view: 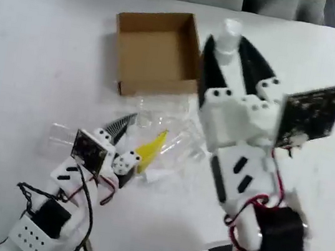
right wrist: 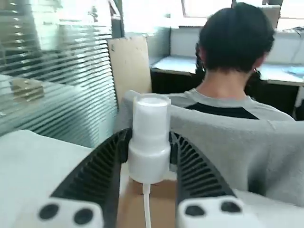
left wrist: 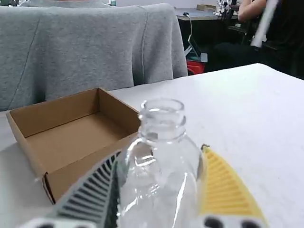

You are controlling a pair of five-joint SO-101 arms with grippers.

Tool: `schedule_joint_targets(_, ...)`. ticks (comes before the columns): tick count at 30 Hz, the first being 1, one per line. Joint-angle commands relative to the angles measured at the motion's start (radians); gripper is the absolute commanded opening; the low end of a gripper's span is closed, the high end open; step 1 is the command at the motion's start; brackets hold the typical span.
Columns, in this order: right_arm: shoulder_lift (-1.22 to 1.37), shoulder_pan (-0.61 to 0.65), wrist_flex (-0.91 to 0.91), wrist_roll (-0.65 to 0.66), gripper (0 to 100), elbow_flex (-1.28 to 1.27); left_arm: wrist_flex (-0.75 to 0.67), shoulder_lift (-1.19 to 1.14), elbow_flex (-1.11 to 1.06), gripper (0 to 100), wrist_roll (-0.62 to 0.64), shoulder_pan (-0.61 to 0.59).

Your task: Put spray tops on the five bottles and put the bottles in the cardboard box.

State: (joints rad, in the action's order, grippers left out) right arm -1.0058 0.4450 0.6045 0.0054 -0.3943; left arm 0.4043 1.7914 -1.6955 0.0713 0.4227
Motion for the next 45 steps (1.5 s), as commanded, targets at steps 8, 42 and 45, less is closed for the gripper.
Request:
schedule_joint_targets(8, -0.027, 0.134, -0.404, 0.002, 1.7, -0.278, 0.063, 0.027, 0.003, 2, -0.017, 0.010)
schedule_joint_targets(42, -0.111, 0.208, -0.306, 0.000, 1.7, -0.356, 0.089, 0.027, 0.003, 2, -0.018, 0.008)
schedule_joint_targets(45, -0.111, 0.206, -0.348, 0.000, 1.7, -0.379, 0.089, 0.027, 0.003, 2, -0.018, 0.008)
